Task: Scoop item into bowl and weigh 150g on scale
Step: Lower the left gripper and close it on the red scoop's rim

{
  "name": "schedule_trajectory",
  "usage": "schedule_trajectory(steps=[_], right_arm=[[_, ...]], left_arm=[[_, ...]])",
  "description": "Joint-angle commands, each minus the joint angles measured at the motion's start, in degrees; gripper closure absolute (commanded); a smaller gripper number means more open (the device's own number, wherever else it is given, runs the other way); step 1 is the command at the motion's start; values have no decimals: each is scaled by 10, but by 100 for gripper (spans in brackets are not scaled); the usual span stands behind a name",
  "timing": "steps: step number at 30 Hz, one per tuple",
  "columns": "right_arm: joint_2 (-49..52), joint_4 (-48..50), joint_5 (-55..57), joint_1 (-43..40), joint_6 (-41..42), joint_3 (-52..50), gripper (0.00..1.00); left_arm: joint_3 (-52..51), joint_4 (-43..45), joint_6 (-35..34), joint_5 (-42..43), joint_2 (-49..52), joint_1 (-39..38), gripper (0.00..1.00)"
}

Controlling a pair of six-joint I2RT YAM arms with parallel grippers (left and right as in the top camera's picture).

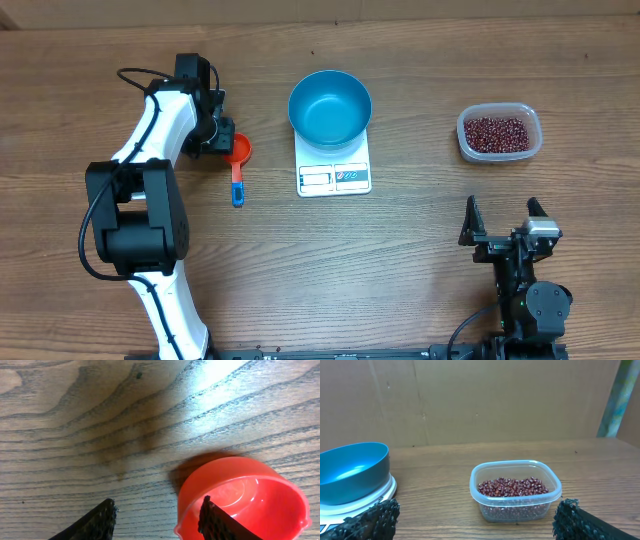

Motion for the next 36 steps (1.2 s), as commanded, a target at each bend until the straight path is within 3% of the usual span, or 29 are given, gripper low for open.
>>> schedule_trajectory(steps=[1, 7, 12, 19, 36], right_arm=[[-6, 3, 3, 3, -2, -6, 0], [-6, 3, 3, 3, -2, -6, 0], [-6, 3, 3, 3, -2, -6, 0], [-6, 3, 3, 3, -2, -6, 0], [-6, 3, 3, 3, -2, -6, 0]], left_arm=[[14, 0, 5, 10, 5, -2, 45], [14, 2, 5, 10, 5, -2, 58], [14, 3, 5, 10, 5, -2, 59], [14, 13, 5, 21, 7, -2, 48], [14, 10, -12, 26, 7, -2, 58]])
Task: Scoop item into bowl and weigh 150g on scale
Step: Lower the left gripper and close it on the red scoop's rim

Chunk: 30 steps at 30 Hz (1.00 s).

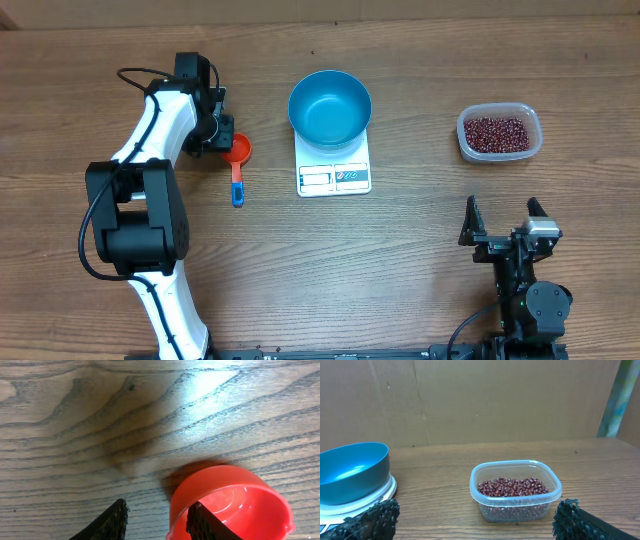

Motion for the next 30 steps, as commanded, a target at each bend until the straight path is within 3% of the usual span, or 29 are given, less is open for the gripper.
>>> schedule_trajectory(steps=[1, 17, 30], right_arm=[[-6, 3, 3, 3, -3, -6, 0], [-6, 3, 3, 3, -3, -6, 0], [-6, 3, 3, 3, -3, -6, 0]], left_arm=[[14, -2, -6, 9, 7, -2, 58], [6, 10, -19, 9, 7, -7, 48], [5, 18, -34, 9, 7, -11, 49]])
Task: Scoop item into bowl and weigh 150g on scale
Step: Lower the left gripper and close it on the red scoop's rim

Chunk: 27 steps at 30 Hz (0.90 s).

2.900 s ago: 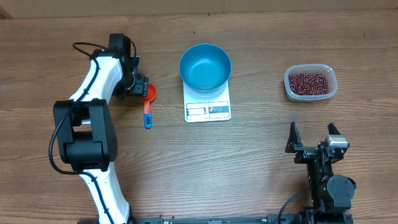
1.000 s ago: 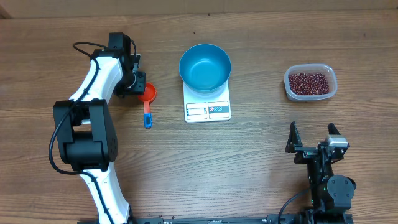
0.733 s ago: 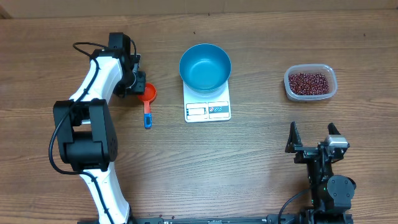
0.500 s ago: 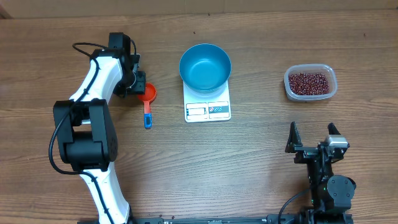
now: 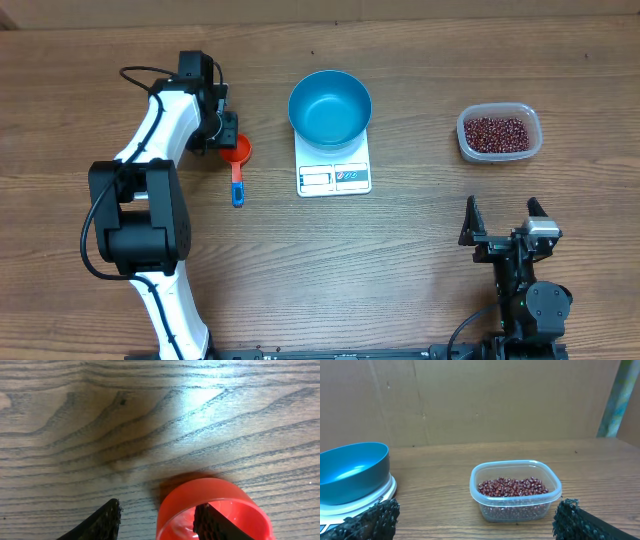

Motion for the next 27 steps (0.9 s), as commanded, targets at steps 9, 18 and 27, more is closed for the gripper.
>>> schedule_trajectory(steps=[9, 18, 27], right_arm=[[-6, 3, 3, 3, -2, -6, 0], [-6, 3, 3, 3, -2, -6, 0], [-6, 3, 3, 3, -2, -6, 0]], left_arm=[[-4, -2, -10, 7, 7, -3, 48], [-19, 7, -10, 6, 7, -3, 47], [-19, 10, -10, 6, 7, -3, 62]])
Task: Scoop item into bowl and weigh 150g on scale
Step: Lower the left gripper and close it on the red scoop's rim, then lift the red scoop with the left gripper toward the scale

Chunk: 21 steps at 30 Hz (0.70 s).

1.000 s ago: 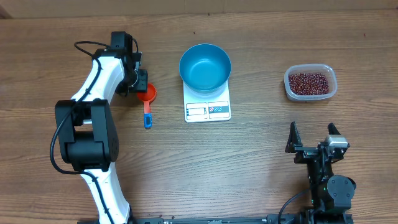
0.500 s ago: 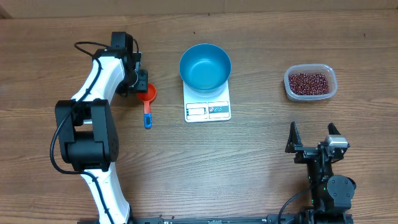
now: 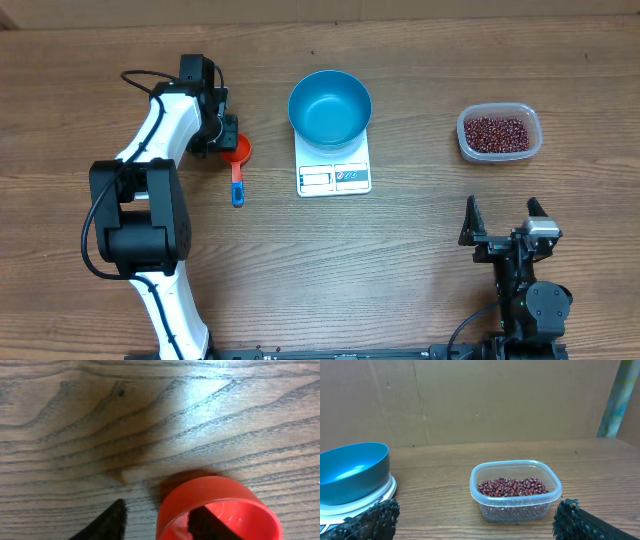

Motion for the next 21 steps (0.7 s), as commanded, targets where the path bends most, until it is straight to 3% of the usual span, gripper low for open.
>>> schedule_trajectory(steps=[1, 7, 11, 21], right_arm=[[-6, 3, 3, 3, -3, -6, 0], [-6, 3, 3, 3, -3, -6, 0], [-6, 3, 3, 3, -3, -6, 0], [-6, 3, 3, 3, -3, -6, 0]], left_arm=[[-5, 3, -4, 6, 7, -3, 65], [-5, 9, -4, 6, 7, -3, 87], [-5, 10, -4, 6, 7, -3, 95], [-5, 8, -4, 6, 7, -3, 96]])
